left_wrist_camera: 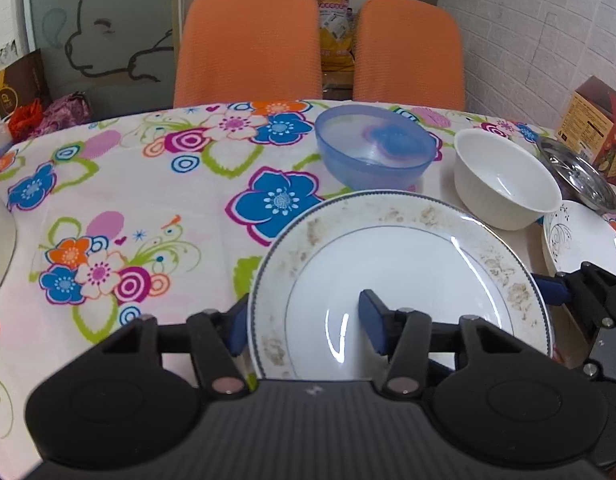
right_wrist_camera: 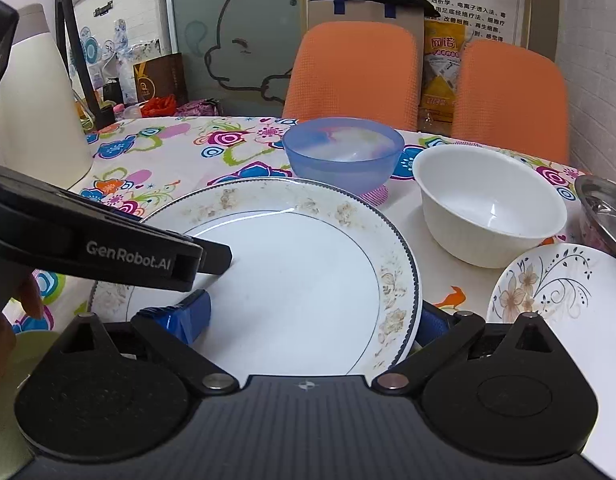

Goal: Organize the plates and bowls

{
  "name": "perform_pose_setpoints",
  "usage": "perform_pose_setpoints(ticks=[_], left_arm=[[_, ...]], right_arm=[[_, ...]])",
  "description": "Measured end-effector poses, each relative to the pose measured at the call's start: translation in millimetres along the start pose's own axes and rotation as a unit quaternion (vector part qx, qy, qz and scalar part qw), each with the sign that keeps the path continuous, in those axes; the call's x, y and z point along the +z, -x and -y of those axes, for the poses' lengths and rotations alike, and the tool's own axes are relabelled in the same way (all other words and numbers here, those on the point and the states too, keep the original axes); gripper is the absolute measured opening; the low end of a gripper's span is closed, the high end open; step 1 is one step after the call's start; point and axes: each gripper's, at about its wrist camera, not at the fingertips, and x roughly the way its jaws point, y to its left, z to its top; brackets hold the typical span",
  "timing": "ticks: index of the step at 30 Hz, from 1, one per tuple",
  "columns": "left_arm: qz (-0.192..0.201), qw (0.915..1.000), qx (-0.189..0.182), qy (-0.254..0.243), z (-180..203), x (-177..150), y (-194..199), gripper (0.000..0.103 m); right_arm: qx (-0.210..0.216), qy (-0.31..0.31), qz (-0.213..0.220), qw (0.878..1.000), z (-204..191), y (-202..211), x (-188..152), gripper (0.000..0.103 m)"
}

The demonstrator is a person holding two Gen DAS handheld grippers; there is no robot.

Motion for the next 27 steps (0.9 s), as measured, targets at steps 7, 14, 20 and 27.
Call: perform_pose_setpoints(ticks=[7,14,20,27], left_arm=[[0.017,0.9993,-0.006,0.031,-3,10,30,0.048],[0.057,0.9978,0.000,0.034,7,12,86,0.047],[0.066,0.9972,0.015,0.032,10,-24,126,0.046],[0.053,0.9969,0.040,0.043,7,-87,145,0.045]], right_arm=[[0.009,-0.004,0.053,0.999,-8,35,10,0.089],[0.016,-0.005,0.089,0.996,-17,81,19,0.089],[0.035,-0.009,0.089,0.995,-34,109,-2,0.090],[0.061,-0.032,0.062,0.996,-58,122,-44,0.090]])
